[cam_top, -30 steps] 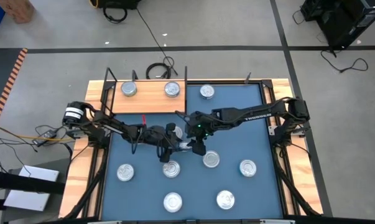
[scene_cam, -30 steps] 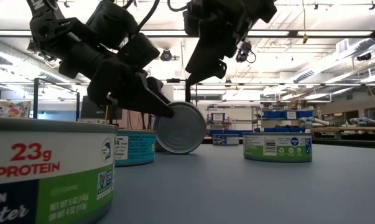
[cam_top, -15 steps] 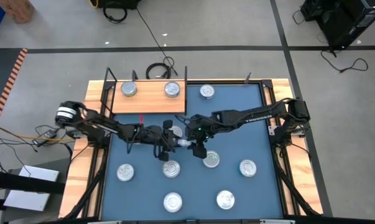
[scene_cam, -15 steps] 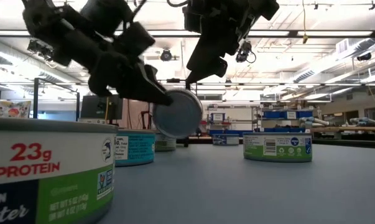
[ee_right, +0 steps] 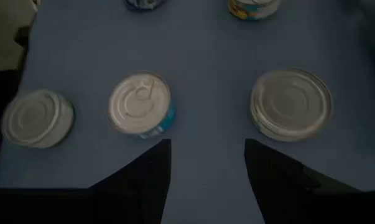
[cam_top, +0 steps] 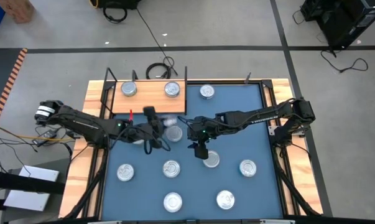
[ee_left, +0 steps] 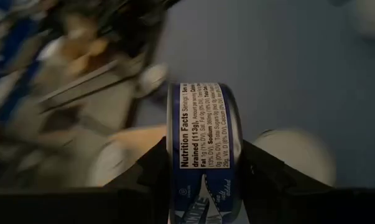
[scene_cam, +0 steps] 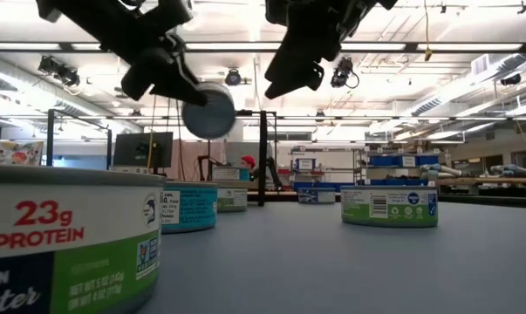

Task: Stack canned seafood by type on shelf
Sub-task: Put the blue tuna can on the shelf

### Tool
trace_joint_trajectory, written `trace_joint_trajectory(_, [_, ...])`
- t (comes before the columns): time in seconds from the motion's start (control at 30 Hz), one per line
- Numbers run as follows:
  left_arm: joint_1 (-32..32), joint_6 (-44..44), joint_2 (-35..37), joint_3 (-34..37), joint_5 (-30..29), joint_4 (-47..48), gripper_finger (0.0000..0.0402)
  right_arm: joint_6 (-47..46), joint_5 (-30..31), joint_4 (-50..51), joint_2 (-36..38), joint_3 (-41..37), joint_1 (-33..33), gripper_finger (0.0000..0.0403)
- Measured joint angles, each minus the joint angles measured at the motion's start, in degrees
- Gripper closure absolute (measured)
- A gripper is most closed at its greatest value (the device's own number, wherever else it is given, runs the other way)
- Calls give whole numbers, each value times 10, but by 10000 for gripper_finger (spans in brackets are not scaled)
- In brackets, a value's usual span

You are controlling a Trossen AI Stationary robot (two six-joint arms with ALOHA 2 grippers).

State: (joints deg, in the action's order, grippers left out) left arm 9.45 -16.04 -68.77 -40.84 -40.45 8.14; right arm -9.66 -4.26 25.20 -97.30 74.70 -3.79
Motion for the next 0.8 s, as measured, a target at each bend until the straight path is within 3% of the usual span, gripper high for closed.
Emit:
trace_joint_trajectory(0.13, [-5,1,1,-5,-104,68,254,8,31,4,0,0,0,192])
trace_joint_trajectory(0.2, [-16,10,-2,-6,-129,99,254,9,37,4,0,0,0,192])
trace_joint_trajectory(0.43, [-95,40,-24,-5,-129,144,254,14,49,5,0,0,0,192])
trace_joint_trajectory(0.57, [-168,13,-46,-4,-129,138,254,18,61,6,0,0,-1,192])
trace_joint_trajectory(0.8, [-266,-51,-82,-3,-77,70,254,24,63,6,0,0,-2,192])
